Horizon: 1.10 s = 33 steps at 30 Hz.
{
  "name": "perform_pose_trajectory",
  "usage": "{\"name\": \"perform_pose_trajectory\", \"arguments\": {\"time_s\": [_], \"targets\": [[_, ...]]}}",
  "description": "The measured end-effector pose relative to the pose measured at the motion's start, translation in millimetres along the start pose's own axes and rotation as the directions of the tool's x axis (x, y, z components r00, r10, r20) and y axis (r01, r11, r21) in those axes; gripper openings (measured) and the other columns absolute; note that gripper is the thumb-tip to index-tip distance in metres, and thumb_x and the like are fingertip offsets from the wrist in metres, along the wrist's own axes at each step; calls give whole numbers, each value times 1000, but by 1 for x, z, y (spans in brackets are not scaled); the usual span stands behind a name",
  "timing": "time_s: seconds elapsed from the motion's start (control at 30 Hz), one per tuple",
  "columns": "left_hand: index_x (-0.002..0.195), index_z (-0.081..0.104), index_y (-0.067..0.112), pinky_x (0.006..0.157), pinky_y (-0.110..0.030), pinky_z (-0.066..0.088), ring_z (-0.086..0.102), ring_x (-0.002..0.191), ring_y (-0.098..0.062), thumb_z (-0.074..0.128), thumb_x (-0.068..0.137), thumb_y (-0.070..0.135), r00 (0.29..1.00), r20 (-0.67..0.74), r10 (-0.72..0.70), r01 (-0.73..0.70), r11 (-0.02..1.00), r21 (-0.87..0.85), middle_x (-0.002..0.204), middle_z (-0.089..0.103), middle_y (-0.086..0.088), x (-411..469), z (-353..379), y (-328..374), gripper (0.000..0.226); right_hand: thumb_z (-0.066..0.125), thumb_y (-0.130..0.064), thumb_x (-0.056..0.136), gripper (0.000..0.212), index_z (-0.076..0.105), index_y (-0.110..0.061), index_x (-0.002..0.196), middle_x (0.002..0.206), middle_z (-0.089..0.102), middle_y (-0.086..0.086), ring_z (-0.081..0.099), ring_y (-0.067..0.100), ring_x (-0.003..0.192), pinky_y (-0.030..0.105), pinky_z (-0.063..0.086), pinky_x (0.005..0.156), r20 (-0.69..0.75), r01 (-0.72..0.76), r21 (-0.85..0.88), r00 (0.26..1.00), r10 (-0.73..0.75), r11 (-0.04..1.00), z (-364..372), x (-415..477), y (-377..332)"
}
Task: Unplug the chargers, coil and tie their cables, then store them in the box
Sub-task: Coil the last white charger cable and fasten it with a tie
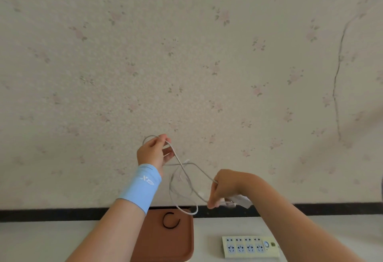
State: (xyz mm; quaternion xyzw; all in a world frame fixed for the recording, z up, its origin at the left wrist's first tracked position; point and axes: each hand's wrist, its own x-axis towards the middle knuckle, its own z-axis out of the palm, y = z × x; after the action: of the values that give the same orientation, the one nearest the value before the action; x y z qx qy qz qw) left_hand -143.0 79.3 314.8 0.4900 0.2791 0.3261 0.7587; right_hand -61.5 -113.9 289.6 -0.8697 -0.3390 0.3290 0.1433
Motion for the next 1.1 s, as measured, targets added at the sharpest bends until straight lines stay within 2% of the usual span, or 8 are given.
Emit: {"name": "perform_pose_trajectory", "arguments": {"time_s": [0.1,0.2,0.33,0.6,0.67,0.77,0.9,1.1], "targets": [[86,67,8,52,-25,57,59,65,-16,58,98,13,994,82,-78,76,997,23,81,65,-3,-1,-1,-5,15,89,-43,69,37,79,-29,103,101,74,-11,66,11,88,36,53,94,4,-43,-60,999,43,997,1,1,0],[91,69,7,58,-29,59,63,70,-20,57,99,13,969,204,-137,117,987,108,86,67,-5,-9,4,-8,15,80,-55,75,41,76,-30,107,102,73,-10,66,9,79,27,57,76,-81,32,155,997,-20,987,-4,-1,-4],[95,70,6,62,-32,60,67,69,-23,54,100,11,922,327,-208,141,966,218,90,66,-8,-21,10,-13,18,72,-27,89,13,74,-23,102,94,73,2,62,14,69,25,55,58,-272,189,457,960,-66,869,-8,-1,-18],[107,66,4,67,-30,61,68,77,-20,51,101,12,905,388,-175,177,984,31,91,67,-8,-19,13,-8,18,73,-36,89,20,78,-16,90,82,78,-3,61,8,62,22,55,59,-231,206,378,965,-124,903,-4,-4,-17],[114,65,8,81,-36,60,71,90,-22,50,103,20,867,459,-191,79,964,253,104,71,-9,-19,8,-9,22,72,-32,91,19,78,-15,87,80,78,-4,60,10,61,24,55,60,-325,208,428,944,-66,880,-5,-3,-16],[125,62,21,99,-36,51,69,102,-11,56,99,26,771,516,-372,-198,630,751,115,71,3,-16,-1,-19,27,71,-29,92,19,77,-12,87,80,78,-2,61,15,64,31,57,64,-416,224,525,909,18,821,-10,-3,-14],[133,54,15,87,-30,56,73,86,-14,49,97,18,603,474,-642,-323,348,880,105,76,4,-25,0,-31,37,69,-28,95,18,76,-13,88,76,78,-4,63,11,61,28,58,63,-493,228,606,859,136,762,-13,-5,-14],[112,67,36,59,-24,43,48,58,-14,53,93,32,722,483,-495,-393,281,876,67,59,5,-19,7,-33,24,68,-30,95,22,75,-15,80,69,75,-9,65,9,62,25,52,62,-593,212,662,735,329,719,-17,-4,-13]]}}
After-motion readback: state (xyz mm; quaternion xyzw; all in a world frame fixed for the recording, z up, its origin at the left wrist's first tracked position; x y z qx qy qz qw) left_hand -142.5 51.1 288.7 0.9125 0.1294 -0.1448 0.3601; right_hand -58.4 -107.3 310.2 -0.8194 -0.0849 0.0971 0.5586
